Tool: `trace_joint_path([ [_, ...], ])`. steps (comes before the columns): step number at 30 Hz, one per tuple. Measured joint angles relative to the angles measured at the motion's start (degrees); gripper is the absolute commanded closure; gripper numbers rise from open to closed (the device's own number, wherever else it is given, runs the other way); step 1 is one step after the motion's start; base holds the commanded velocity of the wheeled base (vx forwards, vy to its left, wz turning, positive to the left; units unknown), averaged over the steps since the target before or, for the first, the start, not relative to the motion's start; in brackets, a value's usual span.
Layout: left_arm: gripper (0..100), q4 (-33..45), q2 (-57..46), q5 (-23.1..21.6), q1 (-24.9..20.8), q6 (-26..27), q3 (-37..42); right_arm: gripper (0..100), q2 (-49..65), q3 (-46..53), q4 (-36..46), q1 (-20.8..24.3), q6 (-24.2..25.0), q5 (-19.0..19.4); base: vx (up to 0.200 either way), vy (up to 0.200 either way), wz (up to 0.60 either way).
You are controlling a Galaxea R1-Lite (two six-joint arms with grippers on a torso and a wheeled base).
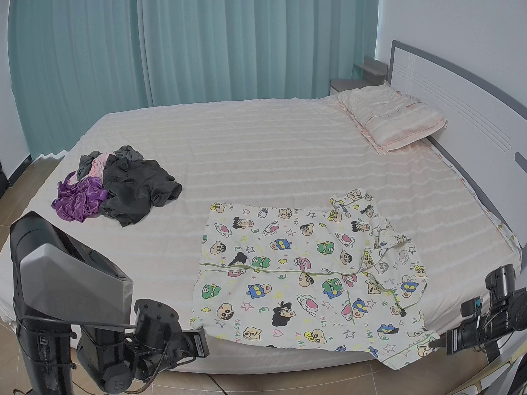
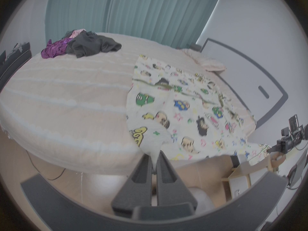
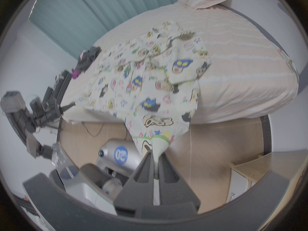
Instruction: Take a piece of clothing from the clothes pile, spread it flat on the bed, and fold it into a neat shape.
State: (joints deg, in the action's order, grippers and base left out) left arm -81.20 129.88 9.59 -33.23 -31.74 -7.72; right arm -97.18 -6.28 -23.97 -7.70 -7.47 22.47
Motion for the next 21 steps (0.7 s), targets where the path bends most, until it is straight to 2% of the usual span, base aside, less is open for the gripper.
trace_joint_path([
  [2,100,0.0,-0.88,0.04,0.44,-0.24,-1.54,100,0.77,-2.12,0.21,0.02,2.96,0.4,0.0,0.0,0.0],
  [8,100,0.95,-2.21,0.48,1.87,-1.21,-6.89,100,1.38,-7.96,0.49,-0.04,6.14,0.63,0.0,0.0,0.0],
  [12,100,5.99,-3.0,1.1,2.36,-2.46,-11.08,100,0.55,-11.3,0.49,-0.12,8.16,0.63,0.0,0.0,0.0],
  [18,100,19.41,-4.79,1.21,2.62,-6.66,-17.86,100,-1.35,-14.64,0.4,-0.15,10.14,0.63,0.0,0.0,0.0],
  [21,100,29.56,-6.01,1.11,2.95,-9.41,-22.04,100,-2.29,-16.15,0.22,-0.17,11.54,0.63,0.0,0.0,0.0],
])
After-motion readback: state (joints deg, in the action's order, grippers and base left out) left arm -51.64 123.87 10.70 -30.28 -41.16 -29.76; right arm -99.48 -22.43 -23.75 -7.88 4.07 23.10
